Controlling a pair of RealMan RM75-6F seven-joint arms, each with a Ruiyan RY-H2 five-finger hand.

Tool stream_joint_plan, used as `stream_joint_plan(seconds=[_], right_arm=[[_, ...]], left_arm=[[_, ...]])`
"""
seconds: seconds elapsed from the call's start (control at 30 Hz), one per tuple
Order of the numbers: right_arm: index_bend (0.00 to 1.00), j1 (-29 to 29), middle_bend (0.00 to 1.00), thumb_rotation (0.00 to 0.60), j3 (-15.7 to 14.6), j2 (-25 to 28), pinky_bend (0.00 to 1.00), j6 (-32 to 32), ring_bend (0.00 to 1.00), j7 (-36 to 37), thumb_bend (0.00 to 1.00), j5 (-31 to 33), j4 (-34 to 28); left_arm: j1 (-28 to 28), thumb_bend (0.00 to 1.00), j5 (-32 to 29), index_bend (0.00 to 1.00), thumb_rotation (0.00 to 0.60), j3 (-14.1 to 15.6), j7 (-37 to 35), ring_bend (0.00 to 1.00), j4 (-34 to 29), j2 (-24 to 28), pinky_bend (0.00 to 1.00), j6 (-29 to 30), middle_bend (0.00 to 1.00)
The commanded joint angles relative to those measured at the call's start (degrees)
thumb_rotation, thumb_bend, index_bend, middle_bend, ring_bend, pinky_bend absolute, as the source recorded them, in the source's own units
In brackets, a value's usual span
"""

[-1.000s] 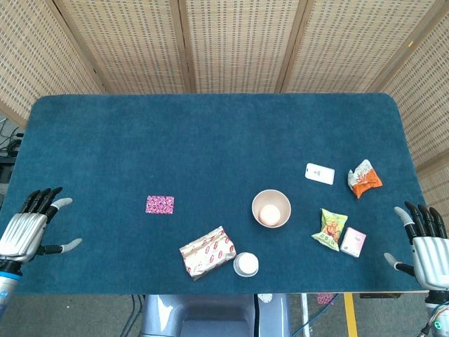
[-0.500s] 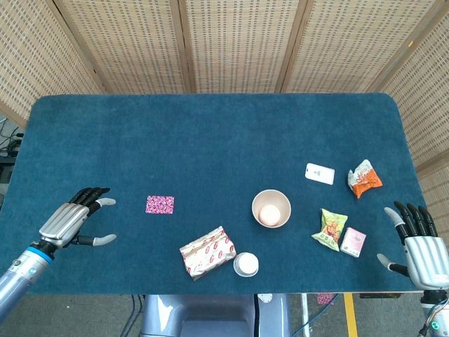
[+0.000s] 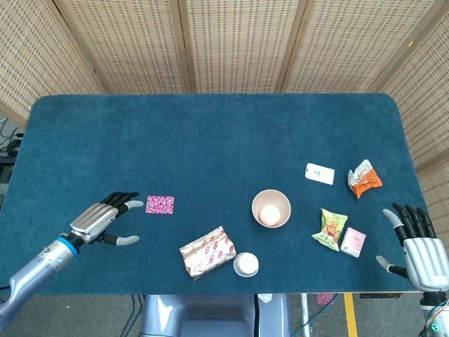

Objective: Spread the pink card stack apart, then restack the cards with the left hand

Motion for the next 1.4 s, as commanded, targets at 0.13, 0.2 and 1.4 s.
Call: stream_joint_plan(seconds=[0.13,0.2,1.4], right_arm=[[0.12,0.00,0.08,0.600,-0.23,0.02,0.00,-0.07,0.00,0.28,0.10,-0.30,0.31],[0.12,-0.05,0.08,0.600,-0.22,0.06,0.00,0.02,0.00,0.28,0.10,-0.28,0.23],[0.12,-1.36,0.08,0.600,-0.73,0.54,0.00,1.12,0.00,1.19,0.10,-0.08,0.20]], left_arm=[[-3.54,0.00,-2.54,0.12,0.104,-0.56,-1.07,0.00,2.94,-3.62,0.00,-4.33,0.02],[-4.60,0.00,-3.22,0.12,0.102,-0.68,-1.28,0.00,3.72,-4.67,0.00,-5.67,0.02],[-13.00,0.00,-12.21,0.12,0.103,0.03,-2.32,0.00,11.94,-15.14,0.00,-16.61,0.02]])
